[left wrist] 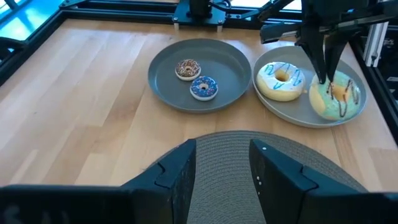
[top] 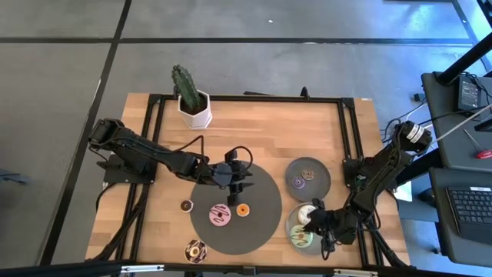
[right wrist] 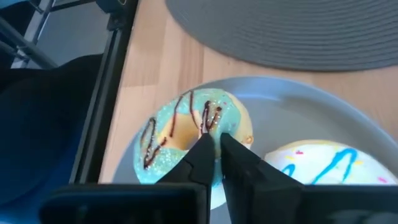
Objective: Pick & Place donuts
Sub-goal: Put the large green donut on the light gray plate
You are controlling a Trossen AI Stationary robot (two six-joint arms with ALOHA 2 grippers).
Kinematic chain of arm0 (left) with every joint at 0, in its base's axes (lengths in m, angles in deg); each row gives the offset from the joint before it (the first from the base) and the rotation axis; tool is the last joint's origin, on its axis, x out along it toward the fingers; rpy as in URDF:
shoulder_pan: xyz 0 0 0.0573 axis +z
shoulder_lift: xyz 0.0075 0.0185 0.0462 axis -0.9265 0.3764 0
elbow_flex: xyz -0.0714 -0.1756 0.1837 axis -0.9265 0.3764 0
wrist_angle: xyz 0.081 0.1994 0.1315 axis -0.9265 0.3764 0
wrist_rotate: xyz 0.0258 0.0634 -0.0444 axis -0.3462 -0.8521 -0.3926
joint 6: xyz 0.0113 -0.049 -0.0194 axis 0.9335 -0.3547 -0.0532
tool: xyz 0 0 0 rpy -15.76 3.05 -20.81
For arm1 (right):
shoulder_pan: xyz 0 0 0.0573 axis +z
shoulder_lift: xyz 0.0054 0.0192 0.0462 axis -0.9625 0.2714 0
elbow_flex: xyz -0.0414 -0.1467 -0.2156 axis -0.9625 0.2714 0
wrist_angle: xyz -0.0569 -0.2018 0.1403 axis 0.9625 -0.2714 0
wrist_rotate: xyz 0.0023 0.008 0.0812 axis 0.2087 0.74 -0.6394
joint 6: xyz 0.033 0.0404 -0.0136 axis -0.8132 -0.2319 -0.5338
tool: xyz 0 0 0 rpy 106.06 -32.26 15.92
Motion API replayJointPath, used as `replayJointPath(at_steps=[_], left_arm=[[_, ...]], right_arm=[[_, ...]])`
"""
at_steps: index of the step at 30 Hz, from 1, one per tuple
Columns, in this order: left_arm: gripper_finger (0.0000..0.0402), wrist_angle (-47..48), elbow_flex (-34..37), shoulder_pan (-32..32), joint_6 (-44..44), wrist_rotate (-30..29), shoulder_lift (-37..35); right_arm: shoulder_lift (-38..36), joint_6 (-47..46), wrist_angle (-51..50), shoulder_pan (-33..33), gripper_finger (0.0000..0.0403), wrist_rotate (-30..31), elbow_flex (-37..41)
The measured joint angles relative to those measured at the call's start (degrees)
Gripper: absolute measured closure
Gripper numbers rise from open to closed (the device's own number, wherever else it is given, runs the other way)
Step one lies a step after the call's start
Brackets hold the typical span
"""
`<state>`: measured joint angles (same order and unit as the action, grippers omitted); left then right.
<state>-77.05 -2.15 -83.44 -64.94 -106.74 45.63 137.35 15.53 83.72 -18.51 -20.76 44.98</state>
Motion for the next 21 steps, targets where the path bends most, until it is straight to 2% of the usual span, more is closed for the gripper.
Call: replayJointPath(at_steps=[5,14,21], left_arm=[[0.0254,0.01,0.0,0.0,0.02,0.01,0.01],[0.0257,0.04,0.02,0.0,0.02,0.05,0.02],[0.0254,3.55,0.02,0.0,-0.19,0.09,-0.1]], right_arm=[[0.0,-0.66,-0.09,0.02,0.0345,-2.48,0.0],[-0.09,-0.88,-2.66,0.0,0.0266,-2.44,0.0],[-4.14,0.47,-4.24,-0.8,0.0234,-0.42,-2.56]])
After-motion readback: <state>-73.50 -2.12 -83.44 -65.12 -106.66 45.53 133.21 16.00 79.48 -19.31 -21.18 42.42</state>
